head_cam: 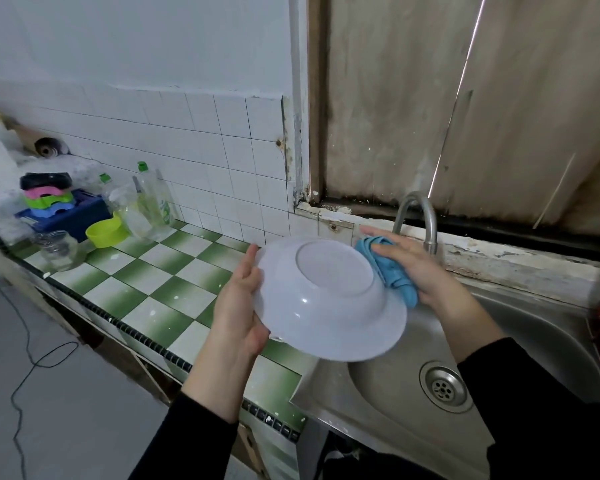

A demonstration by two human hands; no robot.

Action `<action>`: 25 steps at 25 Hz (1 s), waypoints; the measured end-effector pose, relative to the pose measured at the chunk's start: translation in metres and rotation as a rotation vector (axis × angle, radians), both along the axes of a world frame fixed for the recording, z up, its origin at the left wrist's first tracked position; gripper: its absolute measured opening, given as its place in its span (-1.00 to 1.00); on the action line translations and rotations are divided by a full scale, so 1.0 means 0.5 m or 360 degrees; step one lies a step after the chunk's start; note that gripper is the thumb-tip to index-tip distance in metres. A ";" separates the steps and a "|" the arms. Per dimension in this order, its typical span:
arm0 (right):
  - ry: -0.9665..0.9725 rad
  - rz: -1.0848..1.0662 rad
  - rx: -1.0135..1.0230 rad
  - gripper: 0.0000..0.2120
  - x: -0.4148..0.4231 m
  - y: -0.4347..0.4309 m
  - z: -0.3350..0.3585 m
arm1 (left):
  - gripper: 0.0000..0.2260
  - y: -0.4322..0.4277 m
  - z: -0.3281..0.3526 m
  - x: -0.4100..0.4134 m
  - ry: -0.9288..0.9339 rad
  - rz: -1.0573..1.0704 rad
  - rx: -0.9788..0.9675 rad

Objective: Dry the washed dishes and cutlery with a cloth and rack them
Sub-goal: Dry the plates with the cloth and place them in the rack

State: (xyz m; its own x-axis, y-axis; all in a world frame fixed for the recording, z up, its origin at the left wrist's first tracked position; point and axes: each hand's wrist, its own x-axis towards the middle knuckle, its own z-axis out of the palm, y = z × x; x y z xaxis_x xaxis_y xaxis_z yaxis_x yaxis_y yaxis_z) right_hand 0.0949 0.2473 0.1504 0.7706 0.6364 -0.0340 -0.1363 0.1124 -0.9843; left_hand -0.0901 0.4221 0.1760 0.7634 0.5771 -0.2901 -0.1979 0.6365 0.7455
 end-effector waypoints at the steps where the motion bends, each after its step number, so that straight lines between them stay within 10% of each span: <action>1: -0.0088 -0.0058 -0.0096 -0.65 -0.010 0.013 0.003 | -0.62 -0.011 0.003 -0.001 -0.0012 0.0016 0.0120; 10: -0.1566 -0.0008 -0.0071 -0.51 -0.201 0.075 -0.042 | -0.65 -0.035 0.000 -0.011 -0.0192 0.0217 0.0379; 16: -0.0969 -0.0776 -0.0195 -0.55 -0.156 0.084 -0.036 | -0.62 -0.041 0.004 -0.034 -0.0252 -0.0029 0.0680; 25: -0.1307 -0.0506 -0.0176 -0.47 -0.331 0.028 -0.113 | -0.62 -0.063 -0.036 -0.038 -0.0075 -0.0091 0.0613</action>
